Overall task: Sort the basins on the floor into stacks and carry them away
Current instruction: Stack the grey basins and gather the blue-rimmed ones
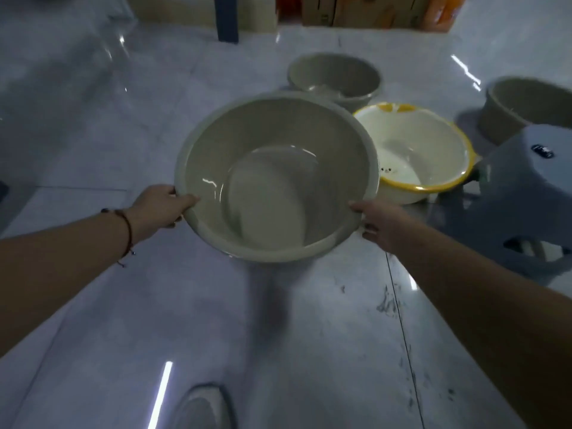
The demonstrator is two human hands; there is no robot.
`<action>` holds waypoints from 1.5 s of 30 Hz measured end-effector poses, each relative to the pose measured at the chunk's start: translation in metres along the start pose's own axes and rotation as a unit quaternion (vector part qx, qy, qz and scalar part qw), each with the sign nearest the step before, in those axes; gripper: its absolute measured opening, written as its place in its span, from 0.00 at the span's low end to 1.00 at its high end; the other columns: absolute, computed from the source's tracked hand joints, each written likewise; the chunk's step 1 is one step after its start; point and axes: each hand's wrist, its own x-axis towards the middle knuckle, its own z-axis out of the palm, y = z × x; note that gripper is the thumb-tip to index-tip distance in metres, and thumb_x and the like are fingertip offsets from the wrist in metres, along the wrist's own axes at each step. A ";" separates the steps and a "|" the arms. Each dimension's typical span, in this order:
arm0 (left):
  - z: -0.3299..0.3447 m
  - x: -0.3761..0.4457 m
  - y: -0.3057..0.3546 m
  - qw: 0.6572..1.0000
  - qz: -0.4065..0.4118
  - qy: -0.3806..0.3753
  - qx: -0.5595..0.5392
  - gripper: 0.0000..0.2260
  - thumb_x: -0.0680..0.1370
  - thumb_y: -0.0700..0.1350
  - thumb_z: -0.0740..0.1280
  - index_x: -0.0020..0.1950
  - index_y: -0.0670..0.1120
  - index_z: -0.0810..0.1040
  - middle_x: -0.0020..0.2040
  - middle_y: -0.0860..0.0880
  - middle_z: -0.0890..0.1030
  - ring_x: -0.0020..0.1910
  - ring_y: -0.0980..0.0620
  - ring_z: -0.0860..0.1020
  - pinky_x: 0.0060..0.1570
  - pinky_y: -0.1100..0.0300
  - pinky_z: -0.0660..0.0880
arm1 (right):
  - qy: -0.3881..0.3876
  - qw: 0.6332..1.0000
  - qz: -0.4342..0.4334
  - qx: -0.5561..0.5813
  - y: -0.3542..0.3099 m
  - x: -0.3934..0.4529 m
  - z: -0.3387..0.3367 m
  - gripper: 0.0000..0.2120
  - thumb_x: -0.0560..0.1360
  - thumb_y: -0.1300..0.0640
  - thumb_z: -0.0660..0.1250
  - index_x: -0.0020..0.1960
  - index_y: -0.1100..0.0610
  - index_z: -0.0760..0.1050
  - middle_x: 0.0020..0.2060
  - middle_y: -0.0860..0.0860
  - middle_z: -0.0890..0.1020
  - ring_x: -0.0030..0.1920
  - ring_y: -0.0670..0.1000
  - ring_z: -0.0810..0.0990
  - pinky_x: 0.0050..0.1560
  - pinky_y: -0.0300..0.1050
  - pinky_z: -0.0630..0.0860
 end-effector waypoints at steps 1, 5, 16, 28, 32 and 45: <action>0.012 0.015 -0.005 1.000 -0.010 -0.005 0.004 0.13 0.77 0.52 0.70 0.52 0.43 0.79 0.47 0.42 0.79 0.41 0.46 0.76 0.41 0.57 0.74 | 0.006 1.000 -0.004 -0.021 0.006 0.017 0.003 0.19 0.78 0.59 0.66 0.69 0.56 0.69 0.59 0.52 0.73 0.55 0.52 0.73 0.61 0.46 0.70; 0.041 0.045 -0.018 0.999 -0.047 -0.007 0.018 0.10 0.78 0.54 0.67 0.54 0.49 0.76 0.51 0.43 0.79 0.46 0.45 0.76 0.48 0.51 0.76 | 0.034 0.995 0.013 -0.091 0.038 0.060 0.020 0.20 0.79 0.55 0.65 0.68 0.60 0.69 0.56 0.55 0.76 0.39 0.46 0.71 0.46 0.46 0.72; -0.023 -0.039 0.065 0.954 -0.097 -0.185 0.215 0.29 0.81 0.54 0.61 0.79 0.47 0.56 0.76 0.46 0.64 0.72 0.46 0.67 0.63 0.61 0.64 | -0.051 0.943 0.073 -0.320 -0.029 -0.044 0.008 0.30 0.78 0.48 0.64 0.75 0.56 0.57 0.68 0.56 0.72 0.65 0.59 0.73 0.59 0.48 0.71; -0.221 -0.073 0.312 0.866 0.034 -0.261 0.425 0.32 0.81 0.63 0.54 0.81 0.53 0.48 0.80 0.44 0.52 0.77 0.45 0.60 0.73 0.52 0.61 | -0.059 0.830 -0.078 -0.549 -0.331 -0.198 0.021 0.36 0.77 0.42 0.60 0.79 0.51 0.49 0.77 0.53 0.57 0.76 0.57 0.57 0.75 0.54 0.58; -0.246 -0.058 0.426 0.838 0.094 -0.283 0.458 0.31 0.81 0.61 0.54 0.81 0.54 0.49 0.81 0.45 0.50 0.77 0.46 0.58 0.74 0.53 0.58 | -0.019 0.853 -0.064 -0.518 -0.398 -0.221 -0.004 0.34 0.79 0.41 0.58 0.79 0.49 0.49 0.79 0.53 0.53 0.78 0.58 0.52 0.75 0.52 0.52; -0.283 0.015 0.665 0.774 0.254 -0.269 0.513 0.30 0.82 0.59 0.55 0.80 0.51 0.52 0.80 0.44 0.51 0.77 0.44 0.58 0.74 0.50 0.59 | 0.042 0.860 -0.048 -0.507 -0.594 -0.192 -0.029 0.35 0.79 0.42 0.58 0.79 0.49 0.46 0.79 0.54 0.51 0.77 0.61 0.51 0.75 0.56 0.52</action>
